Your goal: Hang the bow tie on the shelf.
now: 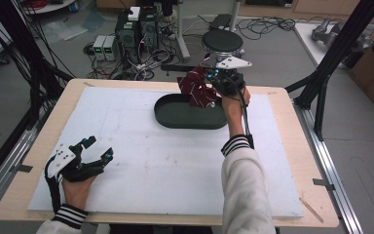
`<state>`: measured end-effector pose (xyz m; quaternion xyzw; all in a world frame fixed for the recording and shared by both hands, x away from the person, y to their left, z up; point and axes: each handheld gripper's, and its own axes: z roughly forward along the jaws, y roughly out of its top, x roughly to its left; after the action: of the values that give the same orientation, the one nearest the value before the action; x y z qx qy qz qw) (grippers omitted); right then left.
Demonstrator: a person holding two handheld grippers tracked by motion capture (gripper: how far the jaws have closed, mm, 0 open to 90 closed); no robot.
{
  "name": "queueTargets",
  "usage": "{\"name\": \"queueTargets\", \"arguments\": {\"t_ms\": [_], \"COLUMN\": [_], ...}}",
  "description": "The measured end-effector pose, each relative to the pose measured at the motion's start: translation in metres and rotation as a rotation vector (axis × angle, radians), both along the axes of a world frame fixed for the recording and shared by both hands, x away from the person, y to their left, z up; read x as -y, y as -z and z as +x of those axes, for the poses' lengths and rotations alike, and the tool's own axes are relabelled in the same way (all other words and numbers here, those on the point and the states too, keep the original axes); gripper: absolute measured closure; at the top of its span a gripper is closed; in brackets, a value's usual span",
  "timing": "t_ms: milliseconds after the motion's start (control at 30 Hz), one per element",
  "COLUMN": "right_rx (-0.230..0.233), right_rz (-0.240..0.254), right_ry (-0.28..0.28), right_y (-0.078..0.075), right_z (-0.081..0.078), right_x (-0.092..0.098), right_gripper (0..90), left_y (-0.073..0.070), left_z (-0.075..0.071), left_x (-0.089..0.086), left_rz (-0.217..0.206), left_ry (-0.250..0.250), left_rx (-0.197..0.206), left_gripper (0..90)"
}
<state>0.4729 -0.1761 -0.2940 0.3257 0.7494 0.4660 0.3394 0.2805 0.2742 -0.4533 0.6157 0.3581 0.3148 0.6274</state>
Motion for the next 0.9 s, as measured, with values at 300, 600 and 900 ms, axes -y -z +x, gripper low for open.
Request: {"name": "queueTargets", "arguments": {"t_ms": [300,600,900], "right_rx": [-0.002,-0.003,-0.011], "right_rz": [-0.006,0.004,-0.003], "right_ry": [0.018,0.037,0.046], "right_y": [-0.003,0.000,0.008], "right_z": [0.007,0.016,0.025], "right_x": [0.001,0.000,-0.002], "right_gripper": [88.6,88.6,88.5], "left_y": [0.000,0.000,0.000], "left_z": [0.000,0.000,0.000], "left_x": [0.000,0.000,0.000], "left_rz": [-0.002,-0.003,-0.004], "left_ry": [-0.001,0.000,0.000], "left_rx": [0.002,0.001,0.000], "left_gripper": [17.6,17.7,17.7]}}
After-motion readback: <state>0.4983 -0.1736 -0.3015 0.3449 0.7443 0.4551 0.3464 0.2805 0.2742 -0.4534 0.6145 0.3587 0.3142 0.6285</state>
